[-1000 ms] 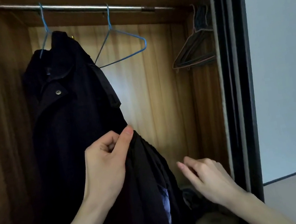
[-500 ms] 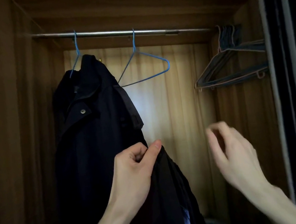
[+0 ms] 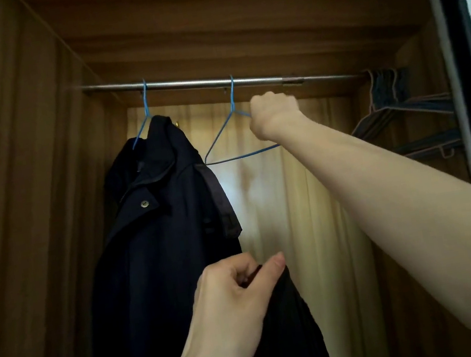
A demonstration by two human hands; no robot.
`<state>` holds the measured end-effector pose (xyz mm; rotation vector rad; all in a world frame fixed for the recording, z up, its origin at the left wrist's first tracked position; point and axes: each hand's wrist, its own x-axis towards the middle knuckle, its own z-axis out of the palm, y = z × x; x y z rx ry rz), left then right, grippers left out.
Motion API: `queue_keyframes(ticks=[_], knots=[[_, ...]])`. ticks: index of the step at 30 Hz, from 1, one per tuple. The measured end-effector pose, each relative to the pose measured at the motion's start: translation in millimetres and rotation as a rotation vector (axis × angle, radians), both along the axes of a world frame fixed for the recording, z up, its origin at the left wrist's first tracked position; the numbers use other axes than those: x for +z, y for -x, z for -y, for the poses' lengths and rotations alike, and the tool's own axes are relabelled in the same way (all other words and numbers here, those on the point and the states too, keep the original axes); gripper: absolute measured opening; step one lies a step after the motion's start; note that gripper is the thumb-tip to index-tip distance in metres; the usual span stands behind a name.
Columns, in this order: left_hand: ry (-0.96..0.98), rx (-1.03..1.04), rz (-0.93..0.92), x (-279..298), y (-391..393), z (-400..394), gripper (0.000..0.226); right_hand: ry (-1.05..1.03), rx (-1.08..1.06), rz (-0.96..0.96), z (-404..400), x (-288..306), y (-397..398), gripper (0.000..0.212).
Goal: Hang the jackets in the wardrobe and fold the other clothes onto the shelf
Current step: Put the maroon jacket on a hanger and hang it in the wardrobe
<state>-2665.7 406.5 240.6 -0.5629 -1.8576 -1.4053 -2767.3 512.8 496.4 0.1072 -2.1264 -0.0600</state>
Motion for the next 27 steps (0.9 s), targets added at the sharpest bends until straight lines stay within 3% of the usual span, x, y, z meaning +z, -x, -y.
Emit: queue_keyframes(ticks=[3, 10, 16, 20, 23, 27], knots=[[0.017, 0.032, -0.016, 3, -5, 3, 0.065, 0.210, 0.169, 0.092, 2, -1, 8, 0.036], [0.088, 0.095, 0.023, 8, -21, 4, 0.065, 0.386, 0.386, -0.058, -8, -9, 25, 0.028], [0.109, 0.161, 0.043, 6, -34, 7, 0.067, 0.669, 0.702, -0.083, -29, -70, 19, 0.020], [0.162, 0.202, -0.001, 7, -46, 4, 0.068, 0.843, 0.866, 0.236, -35, -117, 15, 0.032], [0.213, 0.246, -0.024, 8, -53, 4, 0.066, 0.912, 0.886, 0.165, -38, -139, 17, 0.033], [0.283, 0.334, -0.054, 5, -67, 15, 0.064, 0.947, 0.855, 0.149, -50, -169, 12, 0.058]])
